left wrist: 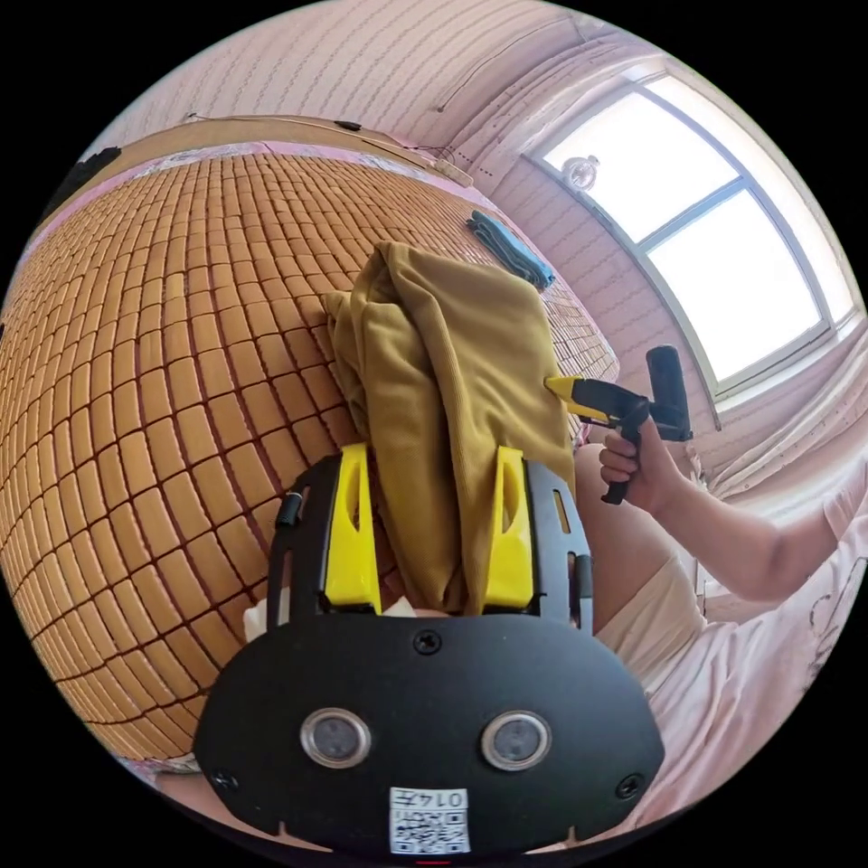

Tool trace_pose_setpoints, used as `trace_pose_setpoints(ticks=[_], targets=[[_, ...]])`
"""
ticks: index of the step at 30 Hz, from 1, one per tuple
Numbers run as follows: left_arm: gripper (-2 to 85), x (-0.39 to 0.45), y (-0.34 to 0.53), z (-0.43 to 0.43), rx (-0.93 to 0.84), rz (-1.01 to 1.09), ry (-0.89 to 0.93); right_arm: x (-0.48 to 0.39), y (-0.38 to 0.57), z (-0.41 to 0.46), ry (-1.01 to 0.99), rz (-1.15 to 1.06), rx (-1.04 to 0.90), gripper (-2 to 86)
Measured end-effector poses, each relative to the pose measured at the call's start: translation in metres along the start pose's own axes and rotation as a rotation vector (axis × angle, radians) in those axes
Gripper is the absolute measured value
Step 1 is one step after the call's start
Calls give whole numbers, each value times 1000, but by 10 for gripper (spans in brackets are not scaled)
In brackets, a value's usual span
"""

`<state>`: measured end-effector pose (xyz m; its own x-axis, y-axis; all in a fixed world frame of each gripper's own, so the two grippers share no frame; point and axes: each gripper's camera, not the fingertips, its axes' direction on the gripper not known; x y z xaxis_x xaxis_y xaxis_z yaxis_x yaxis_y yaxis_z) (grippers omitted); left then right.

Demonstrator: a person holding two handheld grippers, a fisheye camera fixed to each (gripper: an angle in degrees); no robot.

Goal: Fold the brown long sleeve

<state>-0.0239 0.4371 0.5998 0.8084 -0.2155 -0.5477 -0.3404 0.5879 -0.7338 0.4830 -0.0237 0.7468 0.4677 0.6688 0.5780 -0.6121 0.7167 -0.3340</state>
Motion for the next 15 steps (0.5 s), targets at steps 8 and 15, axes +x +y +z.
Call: trace_pose_setpoints(ticks=[8,15], targets=[[100,-10,7,-19,20,-88,147,-20,-14,22,-225,-14,-89,82],[89,-17,49,-82,218,-220,90,-175,-59,52,-242,-512,-251,70]])
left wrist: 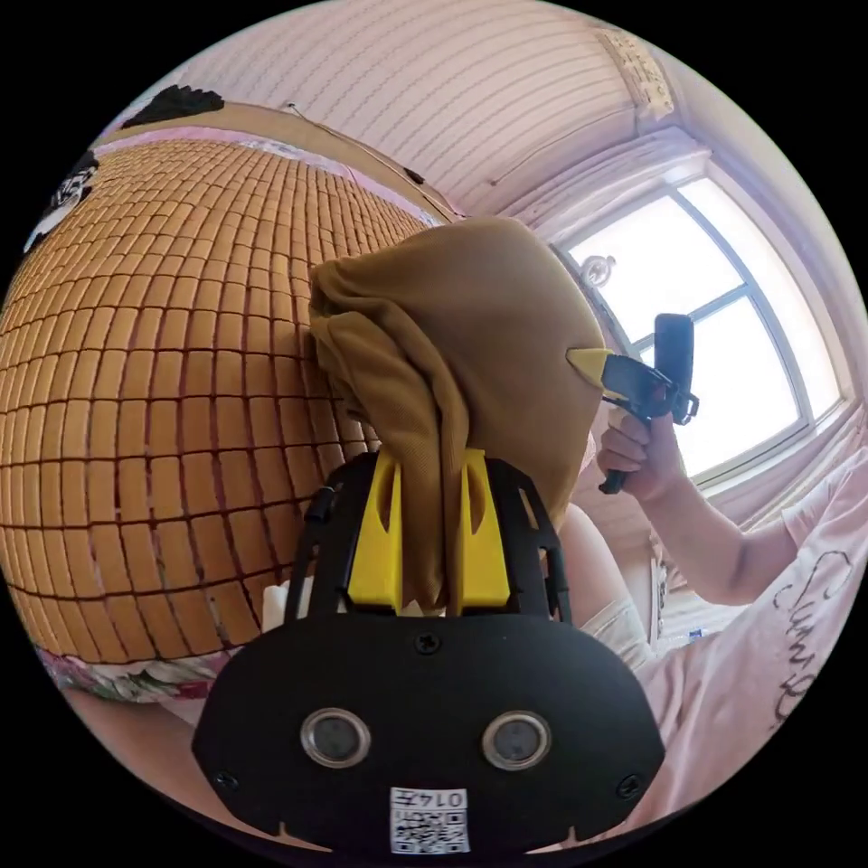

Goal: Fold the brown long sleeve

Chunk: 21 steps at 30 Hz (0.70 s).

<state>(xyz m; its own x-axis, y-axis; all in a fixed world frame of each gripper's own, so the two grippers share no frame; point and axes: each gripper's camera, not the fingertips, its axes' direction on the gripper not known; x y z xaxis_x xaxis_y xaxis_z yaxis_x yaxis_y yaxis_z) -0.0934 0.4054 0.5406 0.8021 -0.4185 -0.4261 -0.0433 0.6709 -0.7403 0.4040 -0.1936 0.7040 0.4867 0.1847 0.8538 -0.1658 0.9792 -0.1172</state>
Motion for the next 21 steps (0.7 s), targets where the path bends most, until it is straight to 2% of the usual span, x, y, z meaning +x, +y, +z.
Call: trace_pose_setpoints(ticks=[2,5,9,10,12,14,15,17,21], targets=[[89,-12,13,-49,168,-85,-31,-48,-56,34,-33,-230,-105,69],[88,-19,24,-124,407,-149,-121,-103,-128,75,-143,-453,-180,69],[92,-13,3,-221,670,-52,-271,-166,-237,107,-290,-623,-176,71],[99,-10,-16,-254,718,-22,-350,-184,-283,116,-319,-636,-168,74],[111,-18,-47,-300,775,-104,-419,-205,-358,143,-322,-577,-198,82],[125,-38,-73,-340,843,-215,-549,-226,-447,196,-216,-460,-271,91],[127,-43,-78,-345,832,-256,-565,-230,-462,209,-162,-441,-273,91],[126,-46,-75,-354,812,-250,-571,-241,-493,265,106,-359,-261,84],[114,-27,-35,-327,752,-129,-635,-250,-468,370,142,-386,-407,84]])
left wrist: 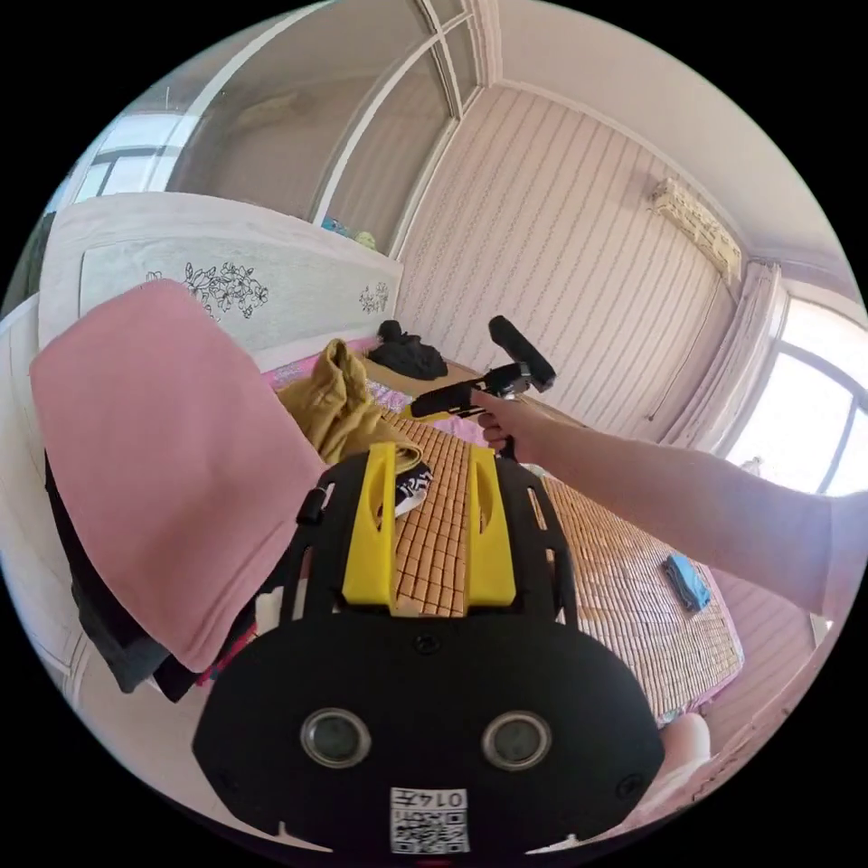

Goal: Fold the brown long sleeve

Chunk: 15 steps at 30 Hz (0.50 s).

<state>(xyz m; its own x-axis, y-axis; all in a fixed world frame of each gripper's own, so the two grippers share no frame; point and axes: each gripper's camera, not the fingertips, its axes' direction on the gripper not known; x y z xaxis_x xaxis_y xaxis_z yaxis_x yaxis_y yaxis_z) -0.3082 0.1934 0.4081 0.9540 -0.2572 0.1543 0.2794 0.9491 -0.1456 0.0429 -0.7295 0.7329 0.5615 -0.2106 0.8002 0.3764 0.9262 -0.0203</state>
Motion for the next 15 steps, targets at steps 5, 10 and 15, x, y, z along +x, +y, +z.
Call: trace_pose_setpoints(ticks=[5,10,15], targets=[[101,16,83,-18,-144,15,124,-47,1,100,169,-61,-99,85],[98,34,119,-23,-223,31,171,-53,5,85,166,-59,-54,82],[84,47,118,-12,-186,61,154,-56,4,47,161,-75,43,77]])
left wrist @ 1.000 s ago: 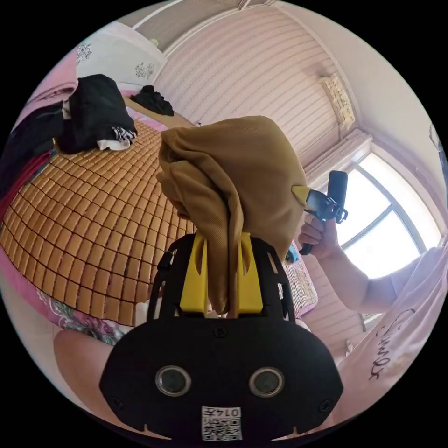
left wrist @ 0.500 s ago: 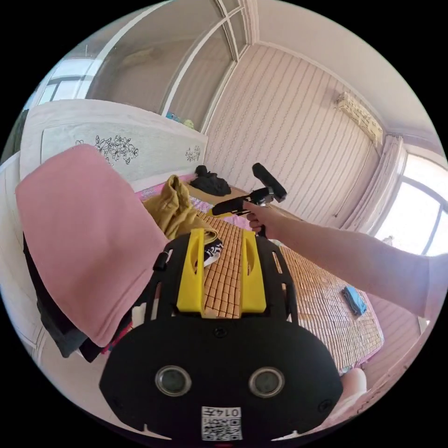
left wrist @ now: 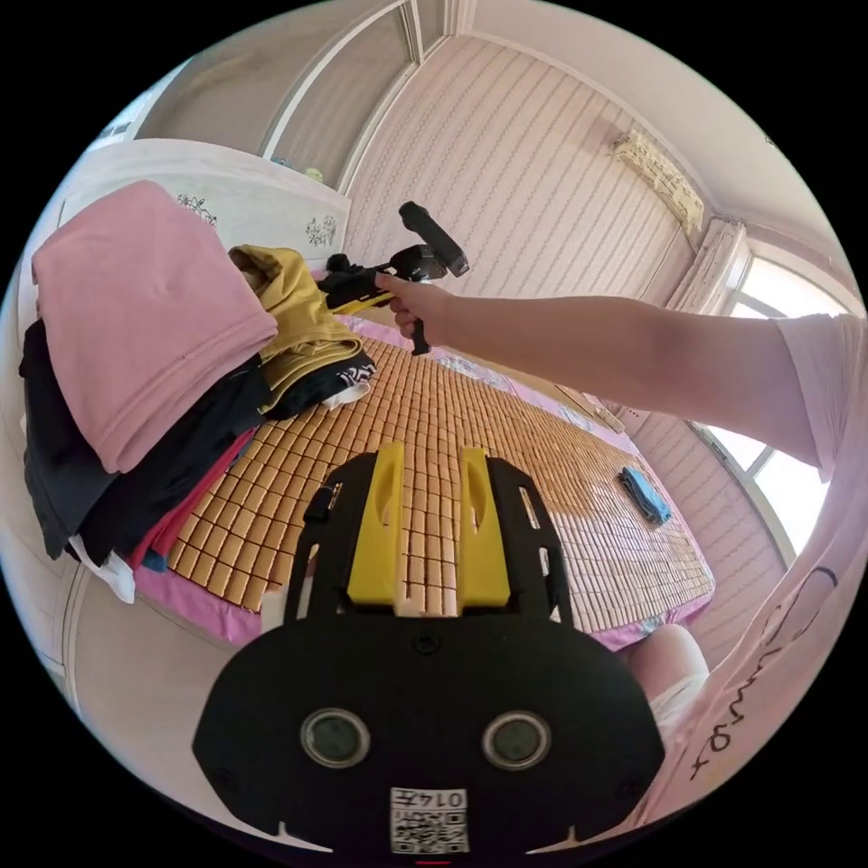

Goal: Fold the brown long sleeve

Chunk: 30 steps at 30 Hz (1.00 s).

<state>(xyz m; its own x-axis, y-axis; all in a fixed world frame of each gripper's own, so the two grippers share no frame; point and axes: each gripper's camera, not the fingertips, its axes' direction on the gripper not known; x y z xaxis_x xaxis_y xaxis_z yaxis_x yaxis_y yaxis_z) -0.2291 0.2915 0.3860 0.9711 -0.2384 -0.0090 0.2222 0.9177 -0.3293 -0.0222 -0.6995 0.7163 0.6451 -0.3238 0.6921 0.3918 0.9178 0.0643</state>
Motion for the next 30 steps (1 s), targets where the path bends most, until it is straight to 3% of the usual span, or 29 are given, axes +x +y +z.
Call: trace_pose_setpoints(ticks=[6,8,11,14,18,23,27,30], targets=[[48,-10,-79,80,177,-23,-275,-13,-43,-14,47,-78,53,74],[23,-18,-107,116,245,-58,-493,-18,-66,-7,112,-125,56,68],[-3,-44,-126,153,241,-109,-620,-18,-95,12,149,-153,35,61],[-9,-82,-124,188,86,-225,-557,-24,-112,31,-2,-167,22,79],[-9,-76,-103,182,141,-212,-507,-29,-95,41,-109,-245,-26,118],[-8,-24,-52,154,172,-123,-310,40,40,-62,-321,-183,252,82],[2,36,-24,167,84,-12,-111,110,205,-119,-92,26,225,69],[47,102,-12,197,-5,129,5,165,372,-168,144,350,150,68]])
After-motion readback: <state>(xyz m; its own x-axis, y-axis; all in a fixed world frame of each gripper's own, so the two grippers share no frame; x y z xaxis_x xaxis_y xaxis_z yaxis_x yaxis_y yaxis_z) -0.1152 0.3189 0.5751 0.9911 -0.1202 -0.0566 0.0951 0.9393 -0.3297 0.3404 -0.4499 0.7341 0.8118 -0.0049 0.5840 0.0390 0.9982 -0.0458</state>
